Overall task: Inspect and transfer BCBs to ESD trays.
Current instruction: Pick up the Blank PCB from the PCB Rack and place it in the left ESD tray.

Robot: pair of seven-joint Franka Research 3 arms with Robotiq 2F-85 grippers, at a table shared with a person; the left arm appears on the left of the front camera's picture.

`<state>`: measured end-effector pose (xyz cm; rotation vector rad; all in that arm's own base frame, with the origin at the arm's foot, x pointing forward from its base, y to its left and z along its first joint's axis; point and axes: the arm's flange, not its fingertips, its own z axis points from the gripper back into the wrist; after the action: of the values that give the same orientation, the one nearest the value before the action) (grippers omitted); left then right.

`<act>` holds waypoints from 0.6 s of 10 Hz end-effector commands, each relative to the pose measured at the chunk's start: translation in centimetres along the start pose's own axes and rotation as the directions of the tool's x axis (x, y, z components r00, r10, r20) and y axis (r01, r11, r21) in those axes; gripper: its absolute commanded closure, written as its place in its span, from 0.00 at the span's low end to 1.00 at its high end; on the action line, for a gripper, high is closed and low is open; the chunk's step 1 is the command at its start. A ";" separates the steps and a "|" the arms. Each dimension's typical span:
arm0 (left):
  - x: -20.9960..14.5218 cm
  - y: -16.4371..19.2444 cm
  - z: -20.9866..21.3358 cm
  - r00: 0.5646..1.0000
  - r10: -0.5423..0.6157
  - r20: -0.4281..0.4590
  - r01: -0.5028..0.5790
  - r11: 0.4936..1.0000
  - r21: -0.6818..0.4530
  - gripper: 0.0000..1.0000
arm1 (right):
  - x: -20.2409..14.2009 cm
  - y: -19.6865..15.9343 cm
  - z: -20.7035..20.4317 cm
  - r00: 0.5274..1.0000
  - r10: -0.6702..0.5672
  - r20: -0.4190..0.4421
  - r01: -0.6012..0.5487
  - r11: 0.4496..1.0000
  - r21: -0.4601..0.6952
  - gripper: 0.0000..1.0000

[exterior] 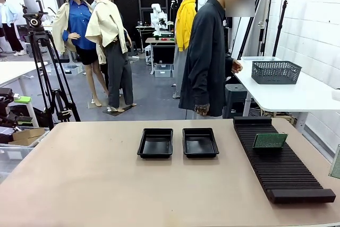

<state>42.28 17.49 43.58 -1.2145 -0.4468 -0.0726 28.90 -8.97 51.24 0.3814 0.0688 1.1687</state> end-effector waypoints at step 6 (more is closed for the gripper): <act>0.0 -0.2 0.2 1.000 0.007 0.003 -0.007 1.000 -0.011 0.00 | 5.3 -0.1 0.4 0.985 -0.111 0.131 0.115 0.993 -0.027 1.00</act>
<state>42.28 17.49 43.58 -1.2147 -0.4466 -0.0725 30.56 -5.93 52.00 0.4507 -0.0432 1.0711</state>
